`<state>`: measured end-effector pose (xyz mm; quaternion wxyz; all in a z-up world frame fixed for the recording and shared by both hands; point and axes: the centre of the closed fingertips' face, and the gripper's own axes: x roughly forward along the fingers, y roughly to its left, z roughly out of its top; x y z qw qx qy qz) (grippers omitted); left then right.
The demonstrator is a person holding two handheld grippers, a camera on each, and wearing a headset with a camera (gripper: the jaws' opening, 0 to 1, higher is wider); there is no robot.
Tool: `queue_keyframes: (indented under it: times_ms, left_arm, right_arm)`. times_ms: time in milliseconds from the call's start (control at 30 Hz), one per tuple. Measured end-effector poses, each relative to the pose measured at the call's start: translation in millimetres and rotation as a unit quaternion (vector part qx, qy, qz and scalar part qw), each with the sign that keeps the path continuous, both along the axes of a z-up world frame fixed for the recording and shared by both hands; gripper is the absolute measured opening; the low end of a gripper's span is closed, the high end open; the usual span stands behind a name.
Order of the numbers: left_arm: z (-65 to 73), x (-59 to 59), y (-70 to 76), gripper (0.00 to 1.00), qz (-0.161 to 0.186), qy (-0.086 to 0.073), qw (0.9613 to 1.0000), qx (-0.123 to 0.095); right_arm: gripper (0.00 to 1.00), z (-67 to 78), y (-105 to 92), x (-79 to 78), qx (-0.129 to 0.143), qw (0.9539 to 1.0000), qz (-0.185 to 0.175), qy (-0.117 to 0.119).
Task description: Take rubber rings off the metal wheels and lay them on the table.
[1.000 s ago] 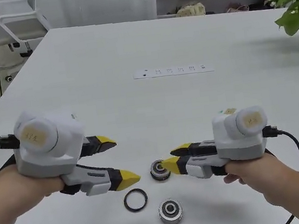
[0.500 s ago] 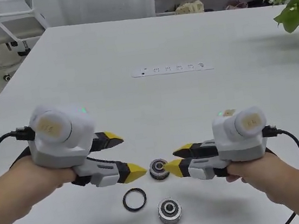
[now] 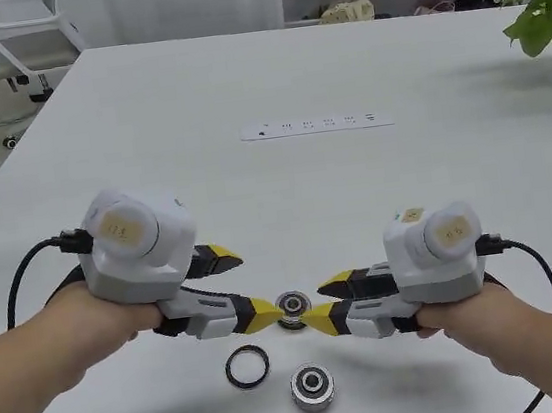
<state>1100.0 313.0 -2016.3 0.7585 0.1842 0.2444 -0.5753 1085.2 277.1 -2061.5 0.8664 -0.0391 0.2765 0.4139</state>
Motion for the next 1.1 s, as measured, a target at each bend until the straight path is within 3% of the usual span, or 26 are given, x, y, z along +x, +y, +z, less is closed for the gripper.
queue_keyframes:
  times_ms: [1100]
  left_arm:
    - [-32.8,-8.2,-22.4,0.31,-0.025,0.036,0.9988,0.02]
  right_arm:
    - [0.19,-14.2,5.0,-1.6,-0.008,0.9999,0.011,0.005]
